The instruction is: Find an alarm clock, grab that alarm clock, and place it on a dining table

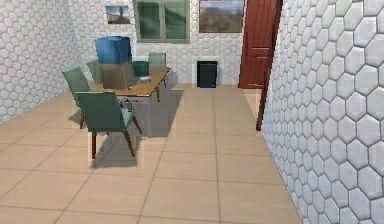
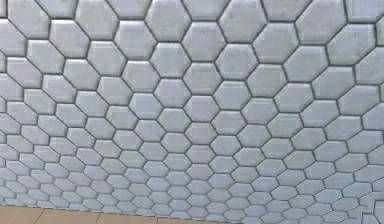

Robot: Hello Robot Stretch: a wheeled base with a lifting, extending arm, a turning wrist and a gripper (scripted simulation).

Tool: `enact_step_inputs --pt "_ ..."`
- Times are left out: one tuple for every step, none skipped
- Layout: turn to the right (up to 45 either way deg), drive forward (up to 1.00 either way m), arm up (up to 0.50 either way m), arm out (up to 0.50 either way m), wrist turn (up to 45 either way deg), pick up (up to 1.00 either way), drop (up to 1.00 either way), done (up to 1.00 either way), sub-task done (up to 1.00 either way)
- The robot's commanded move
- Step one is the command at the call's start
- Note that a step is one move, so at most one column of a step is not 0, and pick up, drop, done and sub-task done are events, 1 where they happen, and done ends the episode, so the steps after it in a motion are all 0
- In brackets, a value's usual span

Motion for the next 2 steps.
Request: enact_step_inputs --pt "45.0 0.0 0.0 0.0 0.0 0.0 0.0 0.0 0.0" --pt "33.0 0.0 0.0 0.0 0.0 0.0 0.0 0.0 0.0"
